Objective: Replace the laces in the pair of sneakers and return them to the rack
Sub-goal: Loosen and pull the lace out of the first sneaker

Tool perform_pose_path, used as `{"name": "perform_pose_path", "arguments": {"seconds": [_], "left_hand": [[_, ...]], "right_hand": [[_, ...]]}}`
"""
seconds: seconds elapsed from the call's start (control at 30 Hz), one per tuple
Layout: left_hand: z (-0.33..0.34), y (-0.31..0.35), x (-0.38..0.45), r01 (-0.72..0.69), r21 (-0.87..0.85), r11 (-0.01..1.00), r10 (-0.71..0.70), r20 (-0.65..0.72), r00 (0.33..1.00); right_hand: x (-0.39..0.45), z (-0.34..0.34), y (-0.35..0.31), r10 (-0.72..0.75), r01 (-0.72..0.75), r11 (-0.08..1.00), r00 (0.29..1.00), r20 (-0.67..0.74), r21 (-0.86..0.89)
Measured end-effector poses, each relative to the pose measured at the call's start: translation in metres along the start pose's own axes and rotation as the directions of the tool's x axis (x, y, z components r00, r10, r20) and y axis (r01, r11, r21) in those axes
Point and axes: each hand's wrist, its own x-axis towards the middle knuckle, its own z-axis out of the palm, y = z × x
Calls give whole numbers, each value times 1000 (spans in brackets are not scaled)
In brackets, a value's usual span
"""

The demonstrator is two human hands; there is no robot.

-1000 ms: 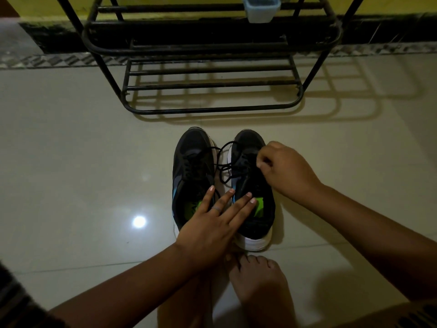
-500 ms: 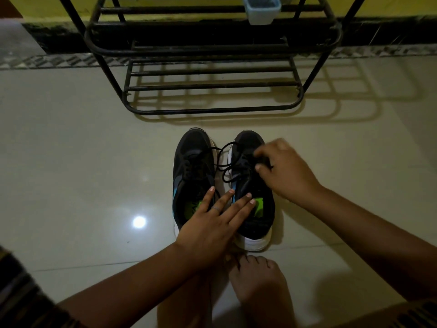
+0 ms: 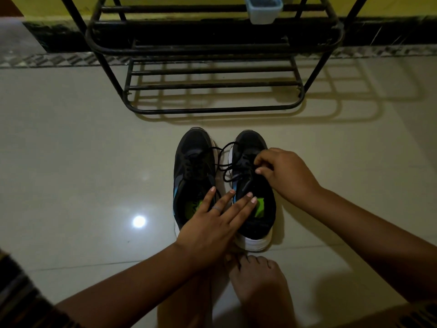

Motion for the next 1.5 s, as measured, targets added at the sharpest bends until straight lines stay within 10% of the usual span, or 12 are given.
{"name": "perform_pose_path", "arguments": {"seconds": [0.17, 0.3, 0.47, 0.57, 0.77, 1.03, 1.3, 1.5], "left_hand": [[1, 0, 0, -2, -2, 1000, 2, 3, 1000], [2, -1, 1, 1, 6, 1000, -1, 7, 1000], [2, -1, 1, 1, -1, 1000, -1, 10, 1000], [2, 0, 1, -1, 7, 1000, 1, 8, 1000], [1, 0, 1, 8, -2, 1000, -8, -7, 1000], [3, -1, -1, -7, -15, 1000, 7, -18, 1000], [6, -1, -1, -6, -30, 1000, 4, -56, 998], [6, -1, -2, -4, -17, 1000, 3, -69, 998]], "right_hand": [[3, -15, -3, 170, -87, 887, 975, -146, 453], [11, -22, 8, 421, -298, 594, 907, 27, 747], [2, -11, 7, 97, -90, 993, 991, -97, 77], [-2, -5, -4, -105, 121, 969, 991, 88, -213], [-5, 3, -21, -34, 160, 863, 965, 261, -480], [11, -19, -11, -129, 177, 845, 983, 128, -505], [28, -50, 31, 161, -145, 835, 987, -15, -530], [2, -12, -10, -7, 48, 963, 988, 154, -265]]}}
